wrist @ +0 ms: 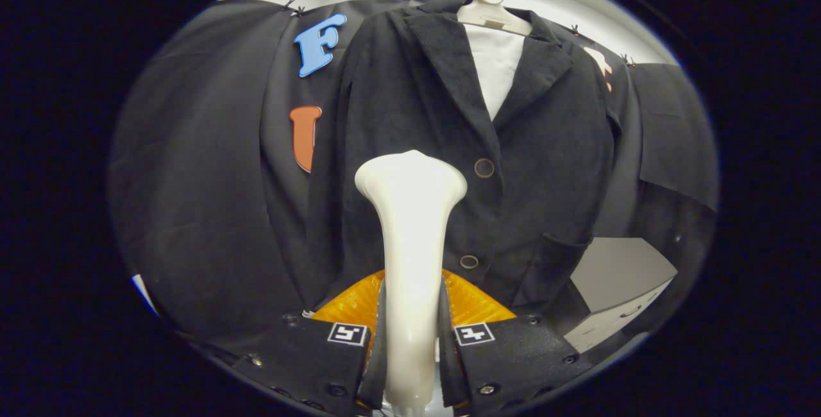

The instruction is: Iron the clothes twice with a garment steamer, once on the left side and once on the right side.

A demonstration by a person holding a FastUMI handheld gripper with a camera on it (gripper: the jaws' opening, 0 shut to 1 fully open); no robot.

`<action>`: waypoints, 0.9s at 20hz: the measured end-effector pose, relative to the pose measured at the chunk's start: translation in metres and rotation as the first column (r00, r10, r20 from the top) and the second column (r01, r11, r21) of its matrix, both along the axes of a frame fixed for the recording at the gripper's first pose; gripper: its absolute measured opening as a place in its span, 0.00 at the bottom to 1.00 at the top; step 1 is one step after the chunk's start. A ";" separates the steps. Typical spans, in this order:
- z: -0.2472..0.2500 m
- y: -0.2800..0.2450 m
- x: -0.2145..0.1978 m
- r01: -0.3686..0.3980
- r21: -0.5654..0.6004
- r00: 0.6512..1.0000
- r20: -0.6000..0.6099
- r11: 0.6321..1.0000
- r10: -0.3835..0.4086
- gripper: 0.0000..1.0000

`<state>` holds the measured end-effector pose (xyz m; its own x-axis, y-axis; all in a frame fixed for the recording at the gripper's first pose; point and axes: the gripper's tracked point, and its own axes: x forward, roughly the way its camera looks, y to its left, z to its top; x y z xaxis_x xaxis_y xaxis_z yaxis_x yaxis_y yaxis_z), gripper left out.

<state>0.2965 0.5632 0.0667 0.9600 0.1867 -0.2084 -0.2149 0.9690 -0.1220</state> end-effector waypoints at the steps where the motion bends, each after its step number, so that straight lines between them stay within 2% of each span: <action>1: -0.008 -0.001 0.000 0.003 -0.004 1.000 -0.014 1.000 -0.003 0.36; 18: -0.108 -0.017 -0.004 0.004 -0.081 0.987 -0.157 0.997 -0.017 0.36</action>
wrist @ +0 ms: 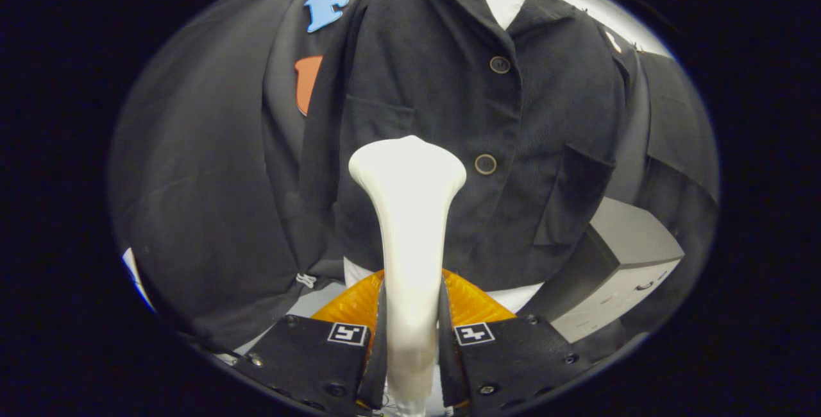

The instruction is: Iron the clothes twice with a garment steamer, once on the left side and once on the right side.

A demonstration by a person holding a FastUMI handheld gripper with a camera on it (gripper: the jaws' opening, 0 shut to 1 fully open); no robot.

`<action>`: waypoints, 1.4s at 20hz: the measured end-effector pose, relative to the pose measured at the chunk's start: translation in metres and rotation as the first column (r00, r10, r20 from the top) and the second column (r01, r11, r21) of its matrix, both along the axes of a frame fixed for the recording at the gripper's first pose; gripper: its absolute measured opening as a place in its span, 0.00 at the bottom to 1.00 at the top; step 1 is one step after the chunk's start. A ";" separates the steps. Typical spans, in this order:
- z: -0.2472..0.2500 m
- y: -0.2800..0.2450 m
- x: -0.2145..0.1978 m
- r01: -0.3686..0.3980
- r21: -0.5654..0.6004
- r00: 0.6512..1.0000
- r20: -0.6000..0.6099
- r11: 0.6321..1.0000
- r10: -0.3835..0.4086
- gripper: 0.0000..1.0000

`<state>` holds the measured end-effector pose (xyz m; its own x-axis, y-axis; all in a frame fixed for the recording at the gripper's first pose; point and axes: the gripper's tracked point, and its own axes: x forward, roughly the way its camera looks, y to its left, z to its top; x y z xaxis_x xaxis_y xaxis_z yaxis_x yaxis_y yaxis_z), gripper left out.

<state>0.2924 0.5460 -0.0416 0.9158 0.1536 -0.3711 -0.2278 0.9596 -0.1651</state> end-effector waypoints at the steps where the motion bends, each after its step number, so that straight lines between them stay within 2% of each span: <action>1: -0.007 0.000 0.000 0.000 0.000 1.000 -0.011 1.000 0.000 0.36; 11: -0.075 -0.009 -0.001 -0.010 -0.022 0.993 -0.115 1.000 0.008 0.36; 17: -0.096 -0.011 -0.007 -0.042 -0.018 0.986 -0.165 0.999 0.038 0.36; 22: -0.069 -0.030 -0.027 -0.073 0.030 0.983 -0.165 0.997 0.077 0.36; 28: 0.019 -0.092 -0.057 -0.093 0.102 0.994 -0.051 0.990 0.099 0.36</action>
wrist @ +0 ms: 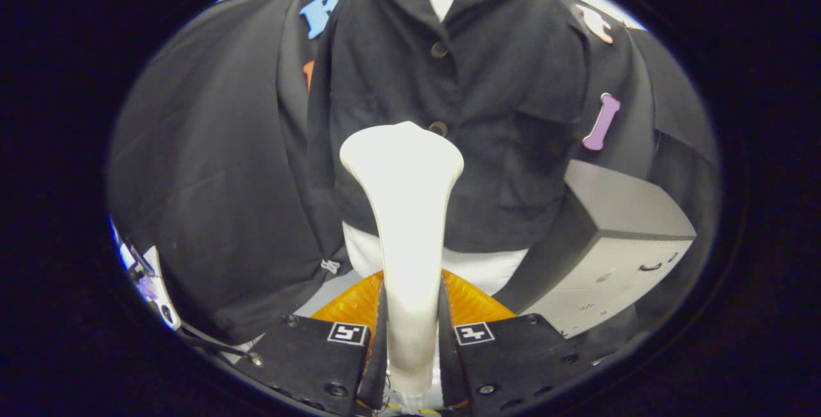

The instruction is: Iron the clothes twice with a garment steamer, once on the left side and once on the right side.

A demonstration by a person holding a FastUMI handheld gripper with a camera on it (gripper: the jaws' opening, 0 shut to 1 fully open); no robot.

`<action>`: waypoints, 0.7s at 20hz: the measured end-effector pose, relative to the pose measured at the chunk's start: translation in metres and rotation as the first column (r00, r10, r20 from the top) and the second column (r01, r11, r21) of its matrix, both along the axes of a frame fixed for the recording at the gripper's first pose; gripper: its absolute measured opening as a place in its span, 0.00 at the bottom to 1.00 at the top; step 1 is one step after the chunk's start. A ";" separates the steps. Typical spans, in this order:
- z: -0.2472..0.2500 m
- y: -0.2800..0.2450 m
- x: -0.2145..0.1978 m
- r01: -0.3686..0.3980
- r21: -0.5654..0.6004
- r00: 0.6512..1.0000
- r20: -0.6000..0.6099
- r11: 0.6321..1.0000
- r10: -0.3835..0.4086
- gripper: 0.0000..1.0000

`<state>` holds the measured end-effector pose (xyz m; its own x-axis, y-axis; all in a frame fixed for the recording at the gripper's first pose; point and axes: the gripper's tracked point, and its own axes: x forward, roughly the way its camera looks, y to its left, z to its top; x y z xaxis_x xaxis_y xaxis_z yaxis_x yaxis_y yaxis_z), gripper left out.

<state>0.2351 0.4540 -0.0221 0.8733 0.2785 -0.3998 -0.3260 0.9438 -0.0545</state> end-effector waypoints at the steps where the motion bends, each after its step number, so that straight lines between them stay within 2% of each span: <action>1: 0.012 -0.015 -0.006 0.003 0.014 1.000 0.018 1.000 -0.004 0.36; 4: 0.046 -0.072 -0.022 0.036 0.051 0.998 0.058 0.998 -0.039 0.36; 9: 0.083 -0.190 -0.051 0.129 0.108 0.981 0.130 0.986 -0.142 0.36; 14: 0.078 -0.316 -0.091 0.200 0.168 0.959 0.168 0.965 -0.228 0.36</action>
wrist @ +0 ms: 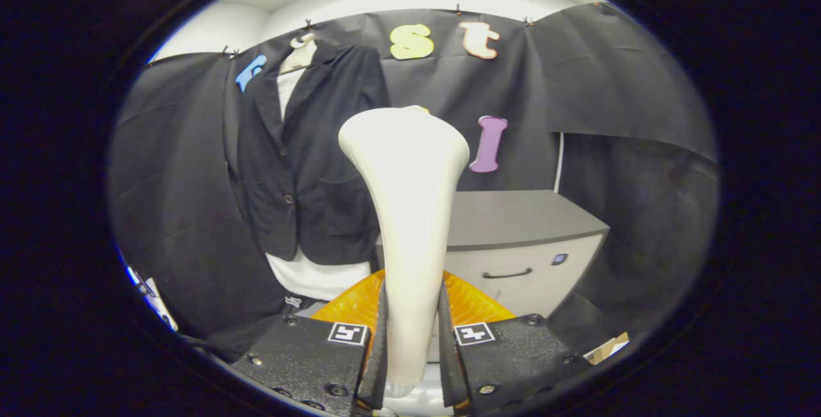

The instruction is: Iron the clothes twice with a garment steamer, once on the left side and once on the right side.

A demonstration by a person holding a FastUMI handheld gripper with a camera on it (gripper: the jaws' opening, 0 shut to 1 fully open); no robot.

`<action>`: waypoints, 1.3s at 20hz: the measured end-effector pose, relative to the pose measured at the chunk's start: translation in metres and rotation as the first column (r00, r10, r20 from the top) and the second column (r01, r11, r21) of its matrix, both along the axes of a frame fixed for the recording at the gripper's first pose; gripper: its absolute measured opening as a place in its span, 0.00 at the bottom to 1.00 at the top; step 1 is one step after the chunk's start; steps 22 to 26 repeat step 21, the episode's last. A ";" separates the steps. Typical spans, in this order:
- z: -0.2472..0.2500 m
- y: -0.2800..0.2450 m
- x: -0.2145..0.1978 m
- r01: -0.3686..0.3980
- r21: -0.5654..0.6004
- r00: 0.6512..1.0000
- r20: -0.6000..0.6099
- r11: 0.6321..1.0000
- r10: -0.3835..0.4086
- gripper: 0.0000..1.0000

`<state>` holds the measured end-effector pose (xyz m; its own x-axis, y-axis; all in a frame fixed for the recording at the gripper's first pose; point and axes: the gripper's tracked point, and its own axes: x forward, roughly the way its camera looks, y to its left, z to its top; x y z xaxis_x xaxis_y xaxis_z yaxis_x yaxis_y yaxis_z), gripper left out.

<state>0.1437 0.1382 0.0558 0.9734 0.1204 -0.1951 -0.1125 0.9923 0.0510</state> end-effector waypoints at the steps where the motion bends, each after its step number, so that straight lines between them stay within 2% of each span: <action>1: -0.003 -0.015 -0.011 0.008 0.010 1.000 -0.002 1.000 -0.008 0.36; 7: -0.026 -0.112 -0.065 -0.009 0.045 1.000 0.006 0.999 0.008 0.36; 13: -0.033 -0.164 -0.088 0.018 0.070 1.000 0.017 0.997 -0.019 0.36; 26: -0.028 -0.177 -0.096 0.016 0.081 0.999 0.032 0.997 -0.018 0.36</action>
